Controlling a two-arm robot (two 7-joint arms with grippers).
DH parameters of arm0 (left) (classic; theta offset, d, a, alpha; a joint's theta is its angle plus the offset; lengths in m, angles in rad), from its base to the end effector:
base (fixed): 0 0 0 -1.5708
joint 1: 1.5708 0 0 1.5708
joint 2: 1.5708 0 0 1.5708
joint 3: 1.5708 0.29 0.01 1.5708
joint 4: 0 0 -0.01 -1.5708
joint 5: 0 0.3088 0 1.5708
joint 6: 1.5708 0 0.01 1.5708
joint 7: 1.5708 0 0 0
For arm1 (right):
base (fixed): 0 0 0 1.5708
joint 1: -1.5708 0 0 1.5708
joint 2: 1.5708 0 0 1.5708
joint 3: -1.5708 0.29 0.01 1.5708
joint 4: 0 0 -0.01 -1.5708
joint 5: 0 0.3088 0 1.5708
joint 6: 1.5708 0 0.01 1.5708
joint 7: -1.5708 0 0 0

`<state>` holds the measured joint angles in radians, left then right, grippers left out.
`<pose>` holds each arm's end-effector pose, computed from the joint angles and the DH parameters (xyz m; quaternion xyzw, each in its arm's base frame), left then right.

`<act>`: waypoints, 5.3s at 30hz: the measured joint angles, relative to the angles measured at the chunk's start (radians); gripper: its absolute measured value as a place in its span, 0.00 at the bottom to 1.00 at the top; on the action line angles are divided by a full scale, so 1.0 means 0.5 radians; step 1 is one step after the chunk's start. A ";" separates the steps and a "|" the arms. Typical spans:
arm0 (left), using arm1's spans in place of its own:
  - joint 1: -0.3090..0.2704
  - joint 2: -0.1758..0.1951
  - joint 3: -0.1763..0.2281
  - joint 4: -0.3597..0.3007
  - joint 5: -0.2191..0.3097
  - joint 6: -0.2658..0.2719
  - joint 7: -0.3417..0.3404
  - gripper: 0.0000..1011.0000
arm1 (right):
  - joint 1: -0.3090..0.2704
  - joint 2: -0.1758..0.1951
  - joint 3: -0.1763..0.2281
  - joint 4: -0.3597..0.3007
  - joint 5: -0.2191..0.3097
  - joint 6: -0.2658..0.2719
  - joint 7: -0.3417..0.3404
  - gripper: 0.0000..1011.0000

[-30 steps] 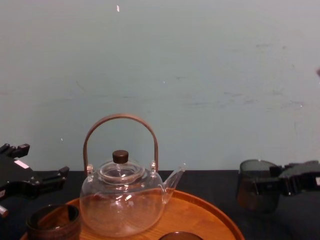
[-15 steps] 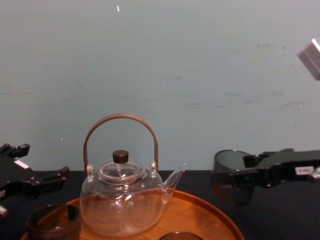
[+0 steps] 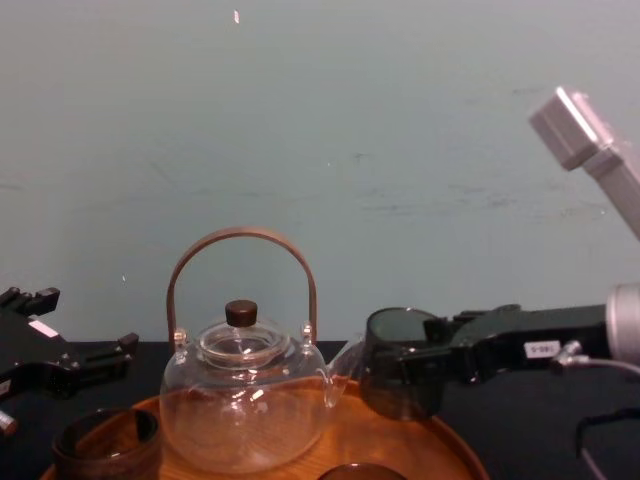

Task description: Pick up the glass from the table and place it on the tray.

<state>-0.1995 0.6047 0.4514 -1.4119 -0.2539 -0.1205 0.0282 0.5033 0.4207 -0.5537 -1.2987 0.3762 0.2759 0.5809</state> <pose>0.3581 0.0827 -0.3023 0.1416 -0.1324 0.5799 0.7913 0.4363 -0.0071 -0.2409 -0.1690 0.0405 -0.3189 0.9317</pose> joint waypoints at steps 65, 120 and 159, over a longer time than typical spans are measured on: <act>0.000 0.000 0.000 0.000 0.000 0.000 0.000 0.99 | 0.080 -0.132 -0.091 0.340 -0.114 -0.089 -0.008 0.99; 0.000 0.000 0.000 0.000 0.000 0.000 0.000 0.99 | -0.381 0.332 0.230 -0.268 0.189 -0.163 -0.069 0.99; 0.000 0.000 0.000 0.000 0.000 0.000 0.000 0.99 | -0.767 0.049 0.617 -0.332 -0.002 -0.493 -0.763 0.99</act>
<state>-0.1995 0.6047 0.4514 -1.4120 -0.2539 -0.1205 0.0283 0.1197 0.4450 -0.2453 -1.4645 0.3753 0.0294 0.1994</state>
